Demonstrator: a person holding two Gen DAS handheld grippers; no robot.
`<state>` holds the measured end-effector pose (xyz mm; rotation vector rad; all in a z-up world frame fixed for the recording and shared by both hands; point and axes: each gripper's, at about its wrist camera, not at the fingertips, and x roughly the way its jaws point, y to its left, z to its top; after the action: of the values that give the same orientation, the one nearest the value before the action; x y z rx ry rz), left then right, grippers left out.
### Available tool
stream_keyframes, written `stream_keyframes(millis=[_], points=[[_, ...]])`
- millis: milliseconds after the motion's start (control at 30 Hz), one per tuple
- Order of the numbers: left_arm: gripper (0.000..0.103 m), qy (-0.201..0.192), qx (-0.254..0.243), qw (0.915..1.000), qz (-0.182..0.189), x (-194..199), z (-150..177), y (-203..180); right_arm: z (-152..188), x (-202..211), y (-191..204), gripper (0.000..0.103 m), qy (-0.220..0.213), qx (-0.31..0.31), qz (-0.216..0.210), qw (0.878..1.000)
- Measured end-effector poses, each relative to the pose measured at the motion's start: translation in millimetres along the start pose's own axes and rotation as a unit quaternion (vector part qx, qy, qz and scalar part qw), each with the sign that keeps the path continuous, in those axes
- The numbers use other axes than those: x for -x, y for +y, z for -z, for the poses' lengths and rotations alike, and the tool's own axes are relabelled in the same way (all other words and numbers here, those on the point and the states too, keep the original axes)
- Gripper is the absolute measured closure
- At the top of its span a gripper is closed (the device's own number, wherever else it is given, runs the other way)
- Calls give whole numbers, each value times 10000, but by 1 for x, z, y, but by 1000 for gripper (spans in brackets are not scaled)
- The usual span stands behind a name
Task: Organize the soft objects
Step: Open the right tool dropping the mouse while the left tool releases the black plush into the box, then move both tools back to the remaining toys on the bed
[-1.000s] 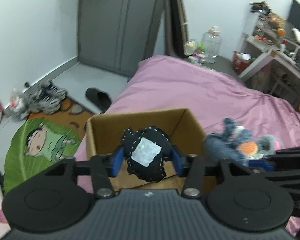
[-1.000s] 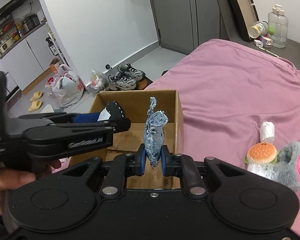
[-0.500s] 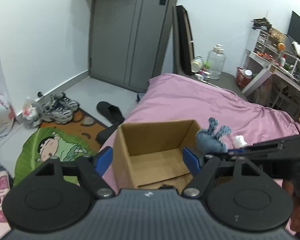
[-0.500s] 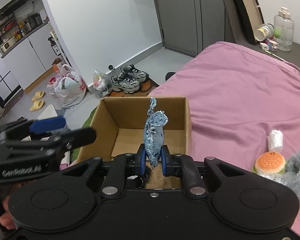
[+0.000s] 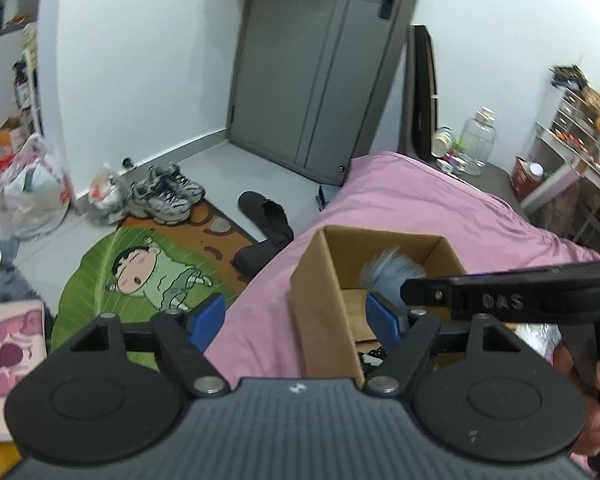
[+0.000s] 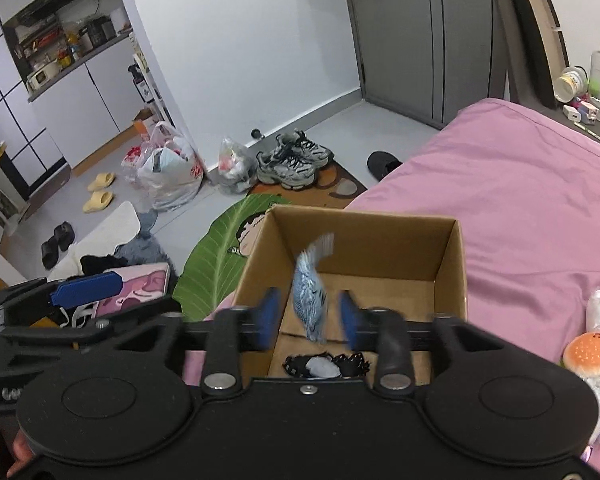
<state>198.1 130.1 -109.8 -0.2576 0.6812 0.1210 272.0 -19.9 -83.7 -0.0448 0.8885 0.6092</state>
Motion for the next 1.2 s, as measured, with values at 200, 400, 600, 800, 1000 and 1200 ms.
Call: stream_keyframes(millis=[200,400,600,800,1000,1200], points=[[8,16,242,9997,-8,5,1,4,6,24,-10,38,-51,-146,61,9999],[1,2,351,9994,-18,14,4,-4,17,56,-23,26,-204,-214,187,9994],[0,-206,263,9994,11,29,3,-23,22,79,-32,14,-387,-235,343,9984],[0,-228,228,9993,183,43,0,-40,30,97,-38,0,-421,-213,281,9985],[0,-83,-54,9994,340,57,-2,-59,37,113,-42,0,-389,-215,232,9987],[0,-35,-411,9985,364,72,1,-84,46,133,-52,0,-471,-339,232,9980]])
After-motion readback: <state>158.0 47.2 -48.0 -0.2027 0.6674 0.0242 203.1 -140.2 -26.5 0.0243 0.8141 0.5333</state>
